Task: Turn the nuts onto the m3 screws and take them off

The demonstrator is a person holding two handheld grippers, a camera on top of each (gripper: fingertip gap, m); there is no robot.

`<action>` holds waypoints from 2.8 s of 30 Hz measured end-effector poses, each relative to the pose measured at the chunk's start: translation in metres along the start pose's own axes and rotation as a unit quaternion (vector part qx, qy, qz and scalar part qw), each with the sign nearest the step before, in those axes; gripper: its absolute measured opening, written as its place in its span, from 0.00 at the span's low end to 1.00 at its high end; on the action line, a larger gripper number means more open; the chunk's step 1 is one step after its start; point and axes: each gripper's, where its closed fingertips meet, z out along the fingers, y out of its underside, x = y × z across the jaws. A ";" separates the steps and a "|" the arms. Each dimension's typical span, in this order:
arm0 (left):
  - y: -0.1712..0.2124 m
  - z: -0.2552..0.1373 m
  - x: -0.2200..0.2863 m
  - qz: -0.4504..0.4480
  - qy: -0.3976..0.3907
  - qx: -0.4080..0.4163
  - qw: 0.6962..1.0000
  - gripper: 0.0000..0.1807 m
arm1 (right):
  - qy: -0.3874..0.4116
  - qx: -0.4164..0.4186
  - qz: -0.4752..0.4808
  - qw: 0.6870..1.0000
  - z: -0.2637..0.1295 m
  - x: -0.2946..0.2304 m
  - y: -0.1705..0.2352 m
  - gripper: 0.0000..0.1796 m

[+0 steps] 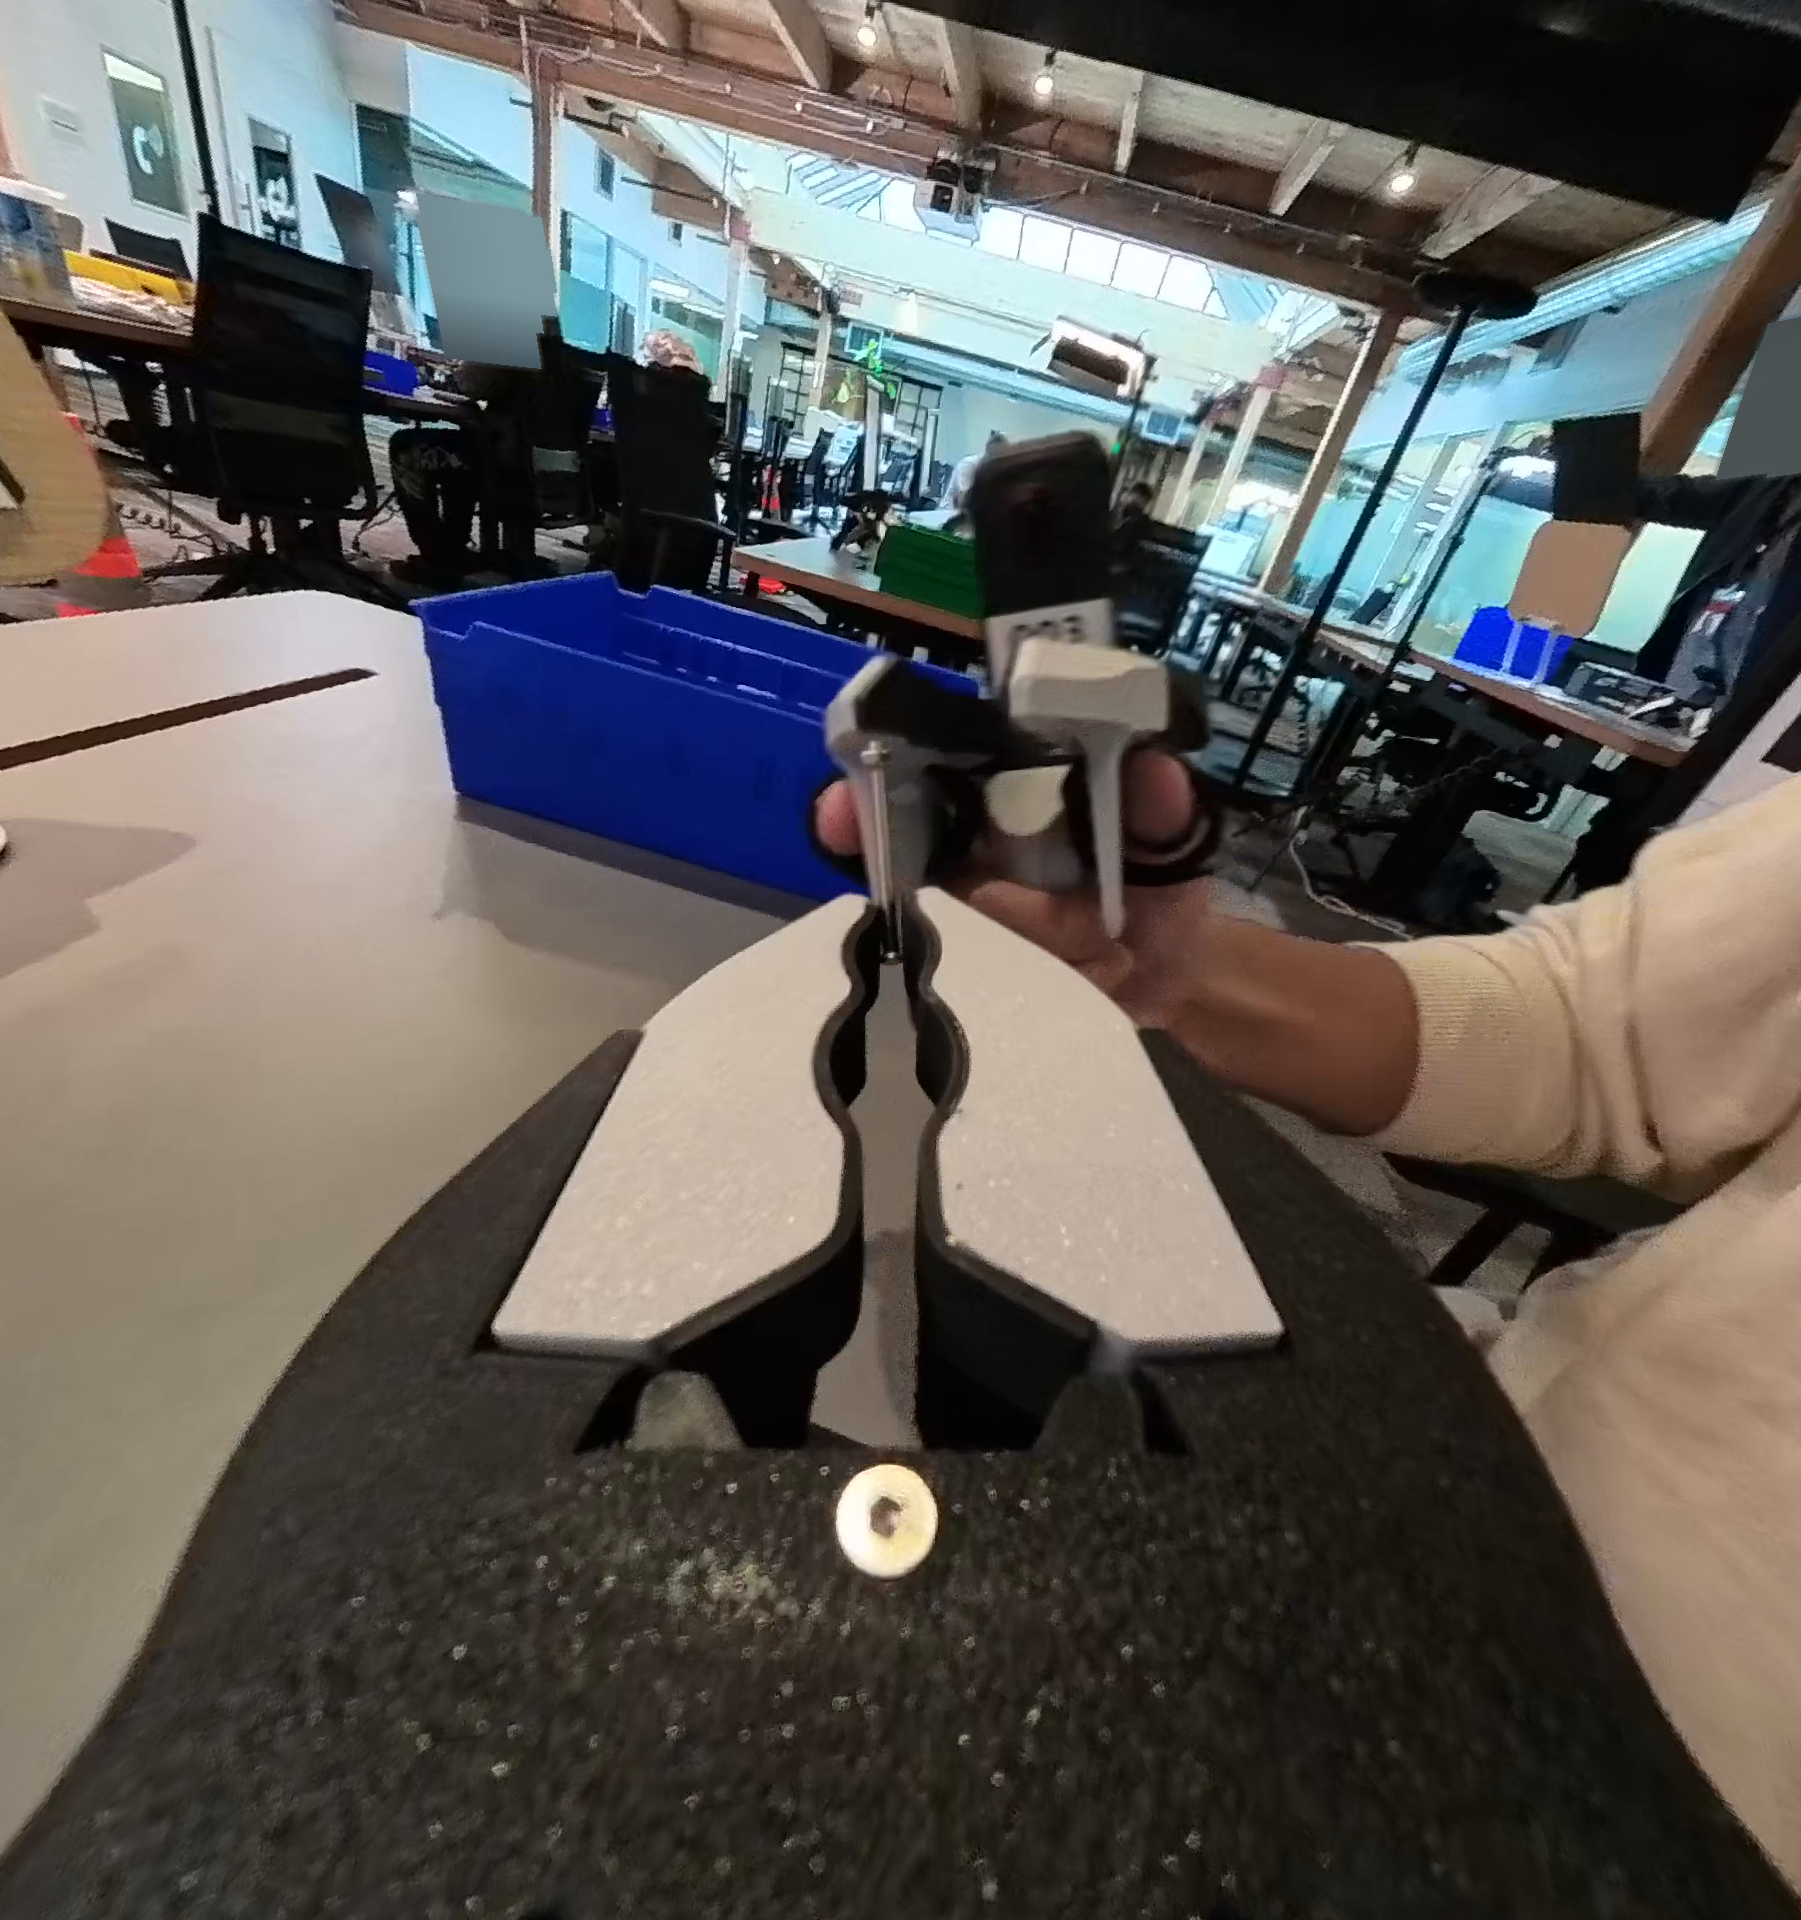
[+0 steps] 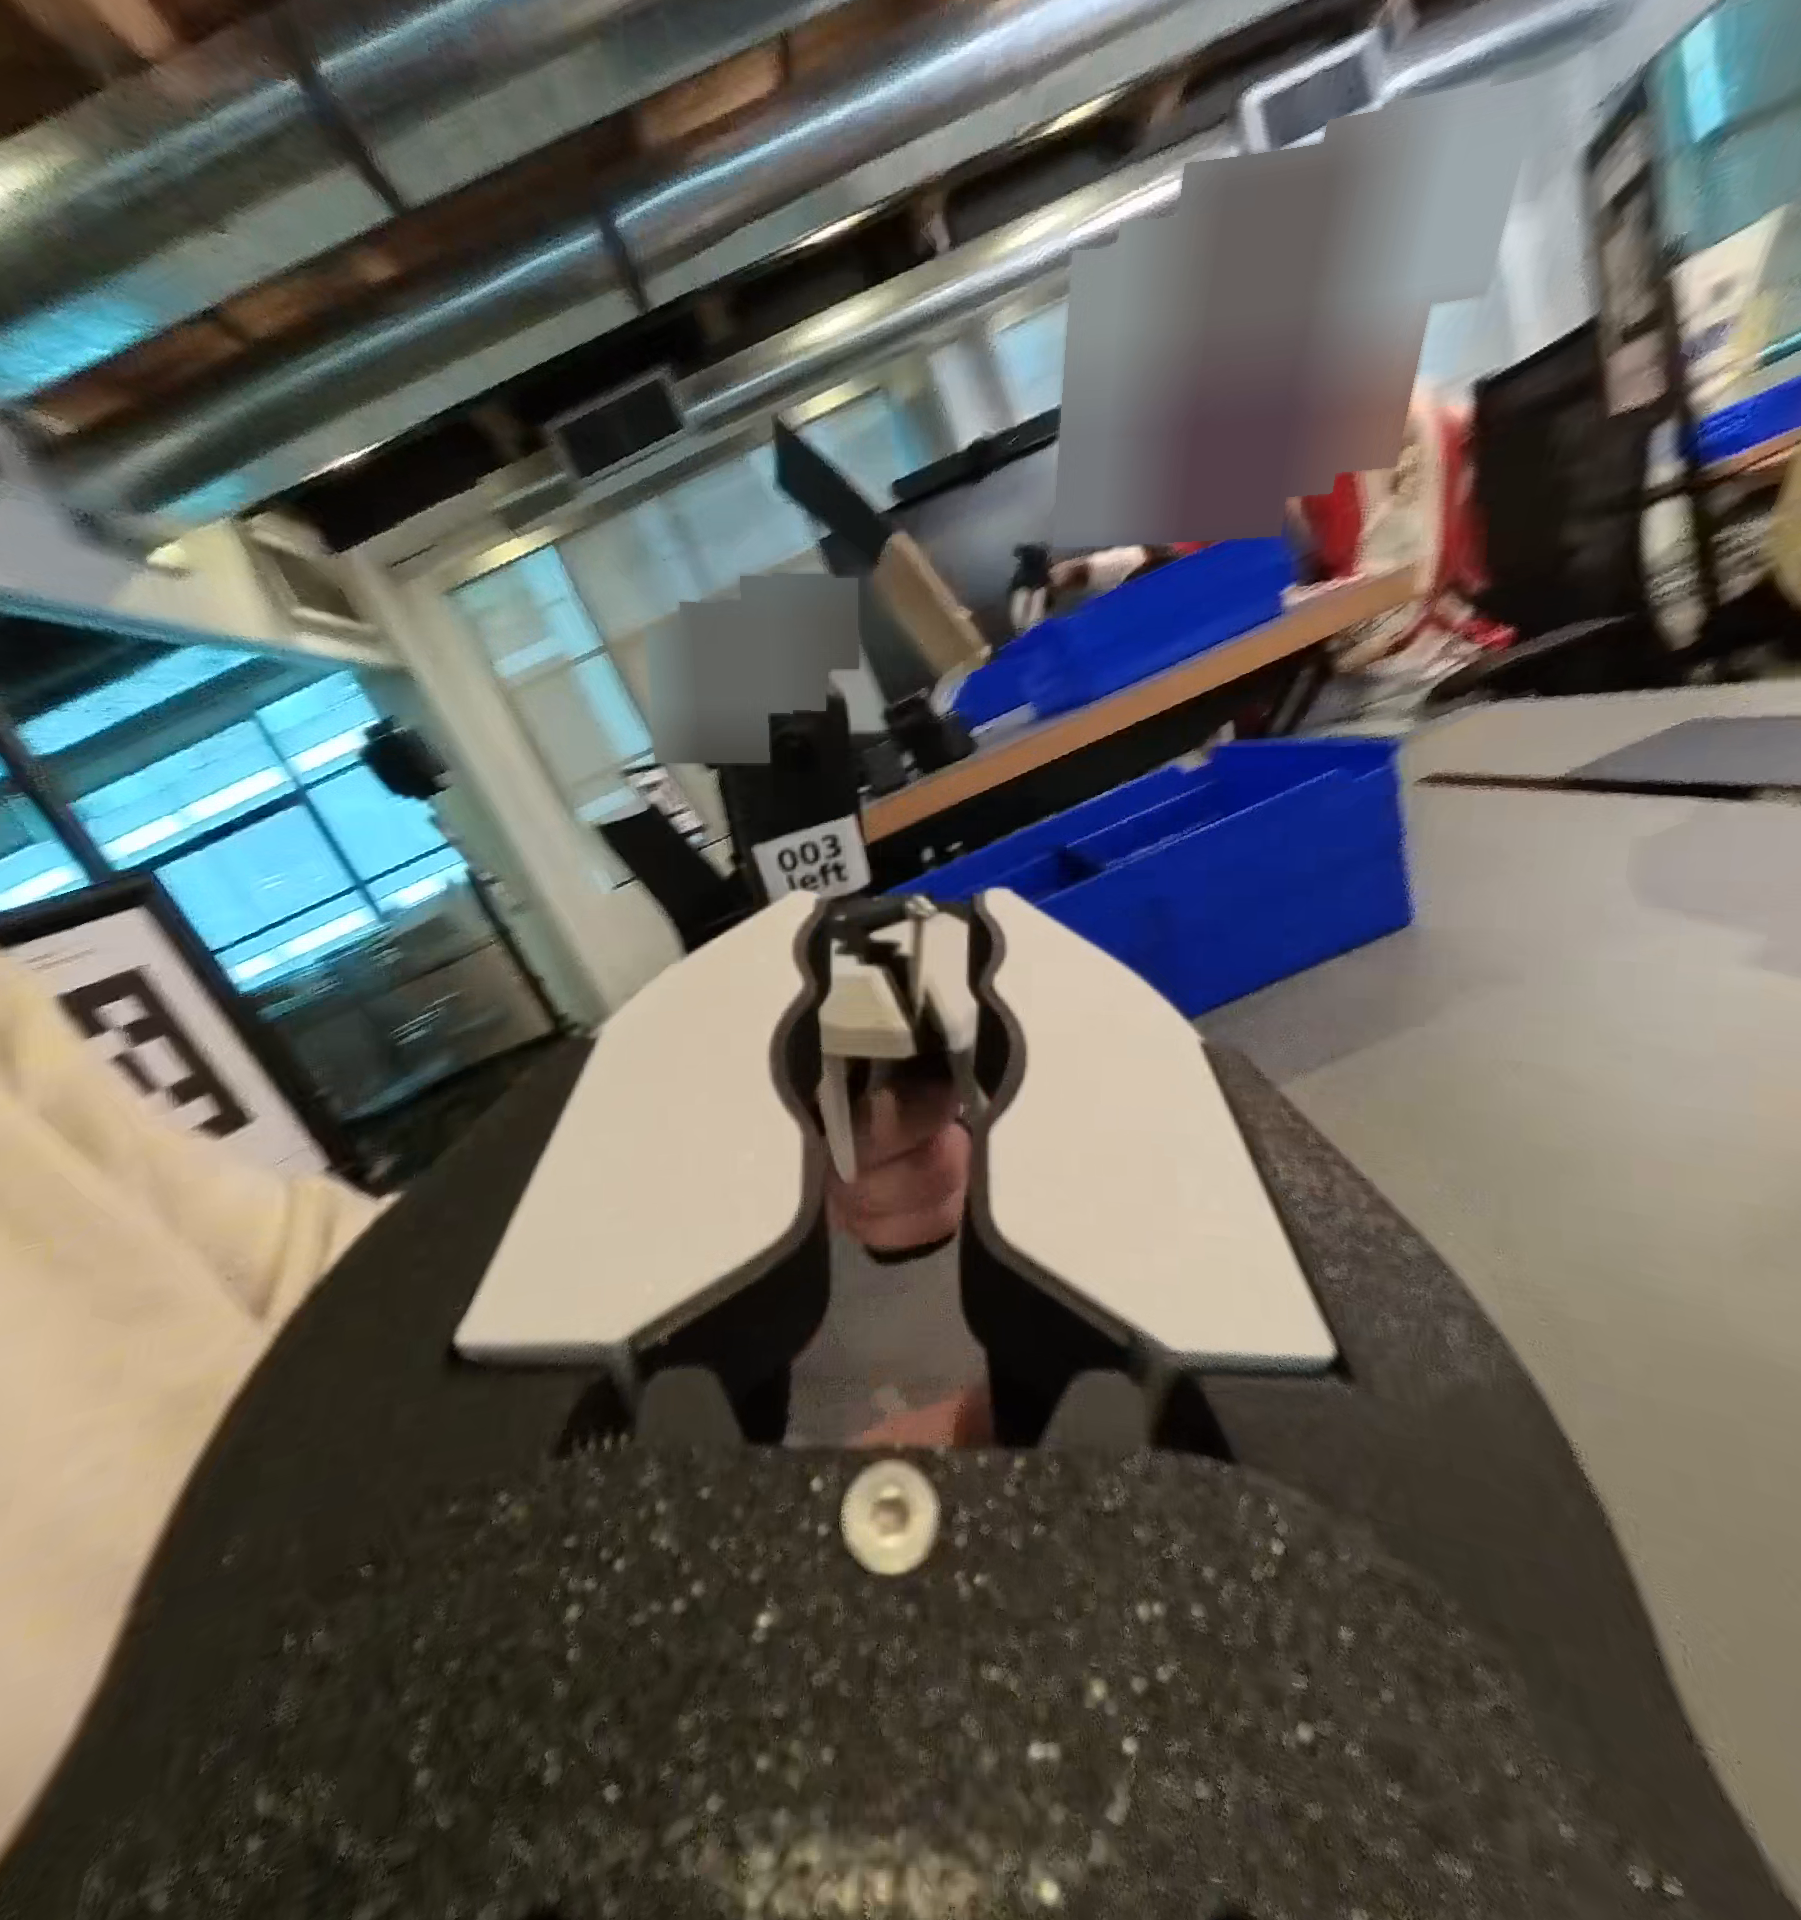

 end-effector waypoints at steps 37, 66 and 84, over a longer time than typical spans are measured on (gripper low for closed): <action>0.005 0.002 -0.001 0.014 -0.011 -0.017 1.000 0.02 | 0.029 0.019 0.036 0.999 0.007 0.009 0.010 0.05; 0.014 0.009 0.000 0.006 -0.003 -0.025 1.000 0.02 | 0.039 0.017 -0.031 0.999 -0.021 0.012 0.001 0.17; 0.001 0.005 0.018 -0.010 0.053 0.000 0.999 0.02 | -0.175 -0.023 0.061 0.982 0.004 -0.013 0.012 0.03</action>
